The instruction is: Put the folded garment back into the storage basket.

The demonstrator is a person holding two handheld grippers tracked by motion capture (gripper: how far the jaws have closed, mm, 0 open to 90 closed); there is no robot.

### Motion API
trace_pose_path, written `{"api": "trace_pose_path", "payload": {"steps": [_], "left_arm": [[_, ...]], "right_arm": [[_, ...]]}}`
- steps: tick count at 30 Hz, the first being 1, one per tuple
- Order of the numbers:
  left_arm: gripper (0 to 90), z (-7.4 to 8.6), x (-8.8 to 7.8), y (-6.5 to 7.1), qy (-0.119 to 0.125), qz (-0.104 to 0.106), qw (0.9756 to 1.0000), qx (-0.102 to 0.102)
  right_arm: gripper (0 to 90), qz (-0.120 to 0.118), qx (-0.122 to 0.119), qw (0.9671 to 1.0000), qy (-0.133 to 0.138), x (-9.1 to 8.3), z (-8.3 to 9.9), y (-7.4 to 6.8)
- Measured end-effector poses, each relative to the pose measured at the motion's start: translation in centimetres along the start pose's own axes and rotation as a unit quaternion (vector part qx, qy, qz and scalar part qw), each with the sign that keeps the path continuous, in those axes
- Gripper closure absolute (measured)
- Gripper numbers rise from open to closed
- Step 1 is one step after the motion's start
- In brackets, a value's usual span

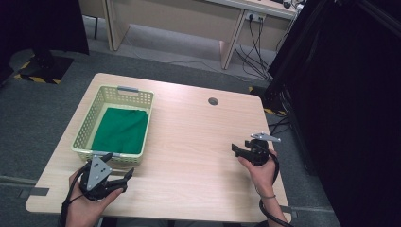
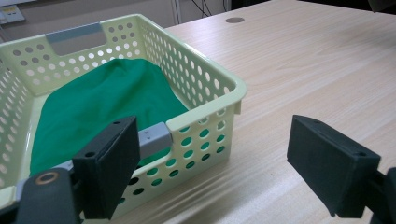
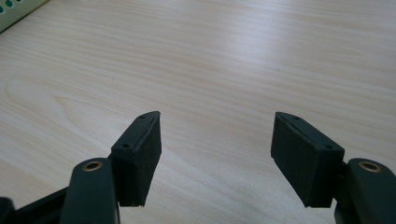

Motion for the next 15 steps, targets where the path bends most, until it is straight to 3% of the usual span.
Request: {"api": "trace_pose_path", "payload": {"steps": [15], "left_arm": [[16.8, 1.04, 0.22, 0.60, -0.007, 0.006, 1.0000, 0.001]], "right_arm": [[34.0, 0.004, 0.004, 1.0000, -0.001, -0.46, 0.75, 0.66]]}}
Point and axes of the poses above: each handheld gripper's, and its own axes: x roughly forward along the jaws, z roughly out of its underside, y roughly to its right, the point moved 10 cm from there along x, roughly forward along the jaws, and after that the axes turned 13 degrees about x, right-handed, at the moved point
